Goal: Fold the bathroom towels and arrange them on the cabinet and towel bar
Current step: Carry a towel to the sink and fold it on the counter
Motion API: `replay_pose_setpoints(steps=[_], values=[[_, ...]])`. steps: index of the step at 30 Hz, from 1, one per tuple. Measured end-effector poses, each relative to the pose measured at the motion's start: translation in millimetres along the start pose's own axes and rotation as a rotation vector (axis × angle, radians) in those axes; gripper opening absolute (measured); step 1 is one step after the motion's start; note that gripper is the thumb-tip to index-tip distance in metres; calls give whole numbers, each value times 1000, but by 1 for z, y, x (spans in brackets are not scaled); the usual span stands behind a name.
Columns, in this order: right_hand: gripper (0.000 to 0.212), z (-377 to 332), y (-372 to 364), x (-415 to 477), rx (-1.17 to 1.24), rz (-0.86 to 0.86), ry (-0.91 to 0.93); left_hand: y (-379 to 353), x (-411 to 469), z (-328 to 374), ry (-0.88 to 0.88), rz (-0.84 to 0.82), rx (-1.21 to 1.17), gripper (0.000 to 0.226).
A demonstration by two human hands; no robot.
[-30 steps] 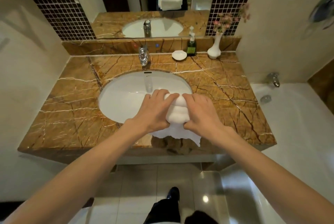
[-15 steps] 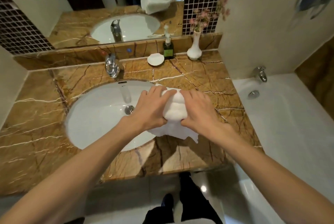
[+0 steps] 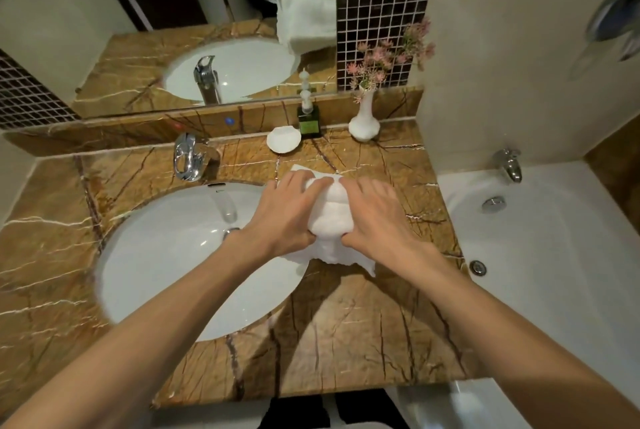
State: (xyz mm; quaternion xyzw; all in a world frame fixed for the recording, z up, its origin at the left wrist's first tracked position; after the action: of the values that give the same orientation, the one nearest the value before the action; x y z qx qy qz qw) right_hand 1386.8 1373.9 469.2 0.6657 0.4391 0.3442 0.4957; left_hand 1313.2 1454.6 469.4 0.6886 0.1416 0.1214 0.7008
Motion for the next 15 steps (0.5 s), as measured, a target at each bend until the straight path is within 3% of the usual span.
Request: replay_pose_setpoints(steps=[15], values=[[85, 13, 8, 43, -16, -22, 8, 1, 40, -22, -15, 41, -15, 87]])
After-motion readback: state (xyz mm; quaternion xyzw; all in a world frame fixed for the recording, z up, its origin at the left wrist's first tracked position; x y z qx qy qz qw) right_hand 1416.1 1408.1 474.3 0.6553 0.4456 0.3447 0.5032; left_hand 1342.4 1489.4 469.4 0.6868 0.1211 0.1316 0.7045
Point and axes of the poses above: each hand's wrist, its own x-axis towards the middle knuckle, its own y-axis out of the back of the hand, z = x × y, the point moved 9 cm from there along x, towards the middle knuckle, and after that the axes turned 2 degrees about x, right-handed, at the moved point
